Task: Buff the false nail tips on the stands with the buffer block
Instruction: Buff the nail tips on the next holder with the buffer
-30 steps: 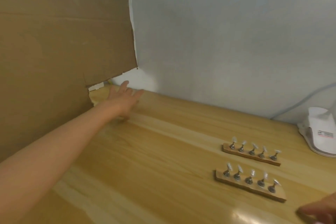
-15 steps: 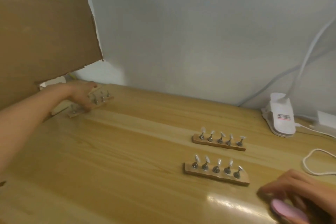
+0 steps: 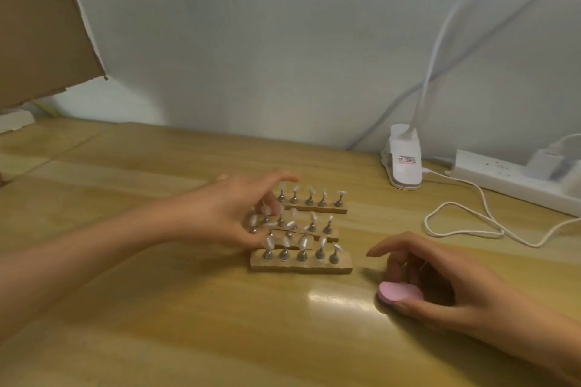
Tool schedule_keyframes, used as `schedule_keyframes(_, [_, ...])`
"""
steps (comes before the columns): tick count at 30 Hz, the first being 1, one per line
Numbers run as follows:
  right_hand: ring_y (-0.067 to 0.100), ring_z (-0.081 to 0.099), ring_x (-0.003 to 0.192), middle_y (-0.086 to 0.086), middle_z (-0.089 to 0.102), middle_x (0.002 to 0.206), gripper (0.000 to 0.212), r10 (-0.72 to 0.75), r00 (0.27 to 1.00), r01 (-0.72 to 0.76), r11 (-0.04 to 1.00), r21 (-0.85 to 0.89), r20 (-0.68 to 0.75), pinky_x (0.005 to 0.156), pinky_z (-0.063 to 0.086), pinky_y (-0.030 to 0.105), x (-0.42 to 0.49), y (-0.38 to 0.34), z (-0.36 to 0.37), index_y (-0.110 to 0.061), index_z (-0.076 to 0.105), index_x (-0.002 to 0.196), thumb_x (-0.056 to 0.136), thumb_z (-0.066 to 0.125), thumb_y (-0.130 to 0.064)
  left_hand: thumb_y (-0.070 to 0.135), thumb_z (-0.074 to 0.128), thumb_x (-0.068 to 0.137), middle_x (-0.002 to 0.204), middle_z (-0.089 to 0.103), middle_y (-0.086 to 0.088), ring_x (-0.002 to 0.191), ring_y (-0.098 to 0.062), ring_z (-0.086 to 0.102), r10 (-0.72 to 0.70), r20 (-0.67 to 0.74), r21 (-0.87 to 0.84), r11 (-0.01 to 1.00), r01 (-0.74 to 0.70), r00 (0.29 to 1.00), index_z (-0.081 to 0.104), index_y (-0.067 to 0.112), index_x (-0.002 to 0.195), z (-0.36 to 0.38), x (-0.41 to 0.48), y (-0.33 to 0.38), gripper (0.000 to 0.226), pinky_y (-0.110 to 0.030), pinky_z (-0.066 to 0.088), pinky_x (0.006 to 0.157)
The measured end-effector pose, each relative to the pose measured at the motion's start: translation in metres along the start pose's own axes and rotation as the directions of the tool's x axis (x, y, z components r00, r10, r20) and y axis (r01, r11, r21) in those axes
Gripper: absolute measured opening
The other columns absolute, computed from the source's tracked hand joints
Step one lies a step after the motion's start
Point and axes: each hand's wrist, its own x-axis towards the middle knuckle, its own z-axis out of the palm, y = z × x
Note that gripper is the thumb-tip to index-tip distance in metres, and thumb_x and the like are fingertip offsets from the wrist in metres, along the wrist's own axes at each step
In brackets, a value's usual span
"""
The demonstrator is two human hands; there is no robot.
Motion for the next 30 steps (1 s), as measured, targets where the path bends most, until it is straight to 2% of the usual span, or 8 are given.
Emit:
schedule_keyframes(4, [0.012, 0.061, 0.092, -0.017, 0.065, 0.105, 0.039, 0.013, 0.999, -0.009, 0.997, -0.078, 0.050, 0.069, 0.048, 0.017, -0.017, 0.007, -0.017, -0.051, 0.057, 0.117, 0.083, 0.060, -0.070, 0.032, 0.084, 0.074, 0.099, 0.059, 0.026, 0.097, 0.005, 0.059, 0.065, -0.035, -0.047, 0.997, -0.067, 0.997, 0.019, 0.056, 0.139, 0.018, 0.018, 0.027, 0.095, -0.017, 0.048, 0.083])
schedule_keyframes(10, [0.011, 0.062, 0.083, -0.015, 0.065, 0.096, 0.039, 0.068, 0.997, -0.071, 0.993, -0.099, -0.034, 0.064, 0.048, 0.015, -0.044, 0.021, -0.031, -0.049, 0.060, 0.109, 0.081, 0.057, -0.076, 0.061, 0.071, 0.067, 0.104, 0.050, 0.033, 0.103, 0.009, 0.053, 0.048, -0.169, 0.018, 0.999, -0.046, 0.984, 0.009, 0.060, 0.143, 0.030, 0.017, 0.044, 0.098, -0.032, 0.045, 0.104])
schedule_keyframes(12, [0.009, 0.063, 0.079, -0.017, 0.065, 0.094, 0.045, 0.094, 0.994, -0.099, 0.986, -0.134, -0.048, 0.061, 0.046, 0.011, -0.052, 0.030, -0.036, -0.048, 0.061, 0.109, 0.082, 0.050, -0.082, 0.073, 0.061, 0.064, 0.114, 0.048, 0.036, 0.108, 0.013, 0.050, 0.009, -0.228, -0.033, 0.999, -0.016, 0.974, 0.011, 0.064, 0.140, 0.030, 0.000, 0.035, 0.092, -0.029, 0.042, 0.105])
schedule_keyframes(16, [0.008, 0.066, 0.073, -0.016, 0.068, 0.091, 0.051, 0.145, 0.983, -0.155, 0.984, -0.089, -0.108, 0.054, 0.050, 0.014, -0.063, 0.045, -0.042, -0.044, 0.066, 0.108, 0.079, 0.056, -0.084, 0.065, 0.060, 0.080, 0.105, 0.061, 0.022, 0.098, -0.001, 0.060, -0.065, -0.486, -0.235, 0.970, -0.059, 0.872, 0.047, 0.053, 0.116, 0.040, -0.049, 0.023, 0.040, -0.008, 0.043, 0.073])
schedule_keyframes(18, [0.009, 0.068, 0.075, -0.013, 0.070, 0.091, 0.054, 0.147, 0.980, -0.153, 0.988, -0.034, -0.132, 0.055, 0.053, 0.017, -0.060, 0.048, -0.042, -0.041, 0.068, 0.108, 0.075, 0.062, -0.083, 0.065, 0.065, 0.074, 0.103, 0.062, 0.020, 0.094, -0.001, 0.062, -0.084, -0.418, -0.284, 0.958, -0.042, 0.905, 0.051, 0.049, 0.109, 0.049, -0.063, 0.029, 0.041, -0.008, 0.045, 0.071])
schedule_keyframes(21, [0.009, 0.071, 0.082, -0.013, 0.072, 0.093, 0.058, 0.115, 0.984, -0.110, 0.993, 0.046, -0.139, 0.061, 0.056, 0.016, -0.049, 0.043, -0.038, -0.042, 0.068, 0.111, 0.071, 0.066, -0.083, 0.065, 0.069, 0.075, 0.111, 0.058, 0.025, 0.106, 0.001, 0.057, -0.020, -0.332, -0.186, 0.981, -0.045, 0.943, 0.054, 0.046, 0.111, 0.062, -0.062, 0.040, 0.044, -0.006, 0.042, 0.083])
schedule_keyframes(26, [0.010, 0.072, 0.089, -0.012, 0.073, 0.093, 0.049, 0.049, 0.985, -0.031, 0.993, 0.111, -0.164, 0.072, 0.058, 0.021, -0.042, 0.034, -0.029, -0.046, 0.068, 0.107, 0.072, 0.064, -0.081, 0.034, 0.072, 0.084, 0.111, 0.060, 0.023, 0.107, 0.006, 0.054, -0.003, -0.341, -0.170, 0.984, -0.058, 0.940, 0.062, 0.036, 0.110, 0.067, -0.032, 0.055, 0.028, -0.004, 0.038, 0.085])
schedule_keyframes(30, [0.013, 0.072, 0.093, -0.006, 0.074, 0.096, 0.044, 0.099, 0.973, -0.051, 0.972, 0.228, -0.206, 0.077, 0.060, 0.024, -0.050, 0.035, -0.034, -0.041, 0.072, 0.104, 0.073, 0.071, -0.072, 0.031, 0.075, 0.083, 0.110, 0.060, 0.021, 0.105, 0.007, 0.054, -0.050, -0.356, -0.183, 0.983, -0.018, 0.933, 0.060, 0.037, 0.110, 0.066, -0.012, 0.057, 0.032, -0.003, 0.038, 0.083])
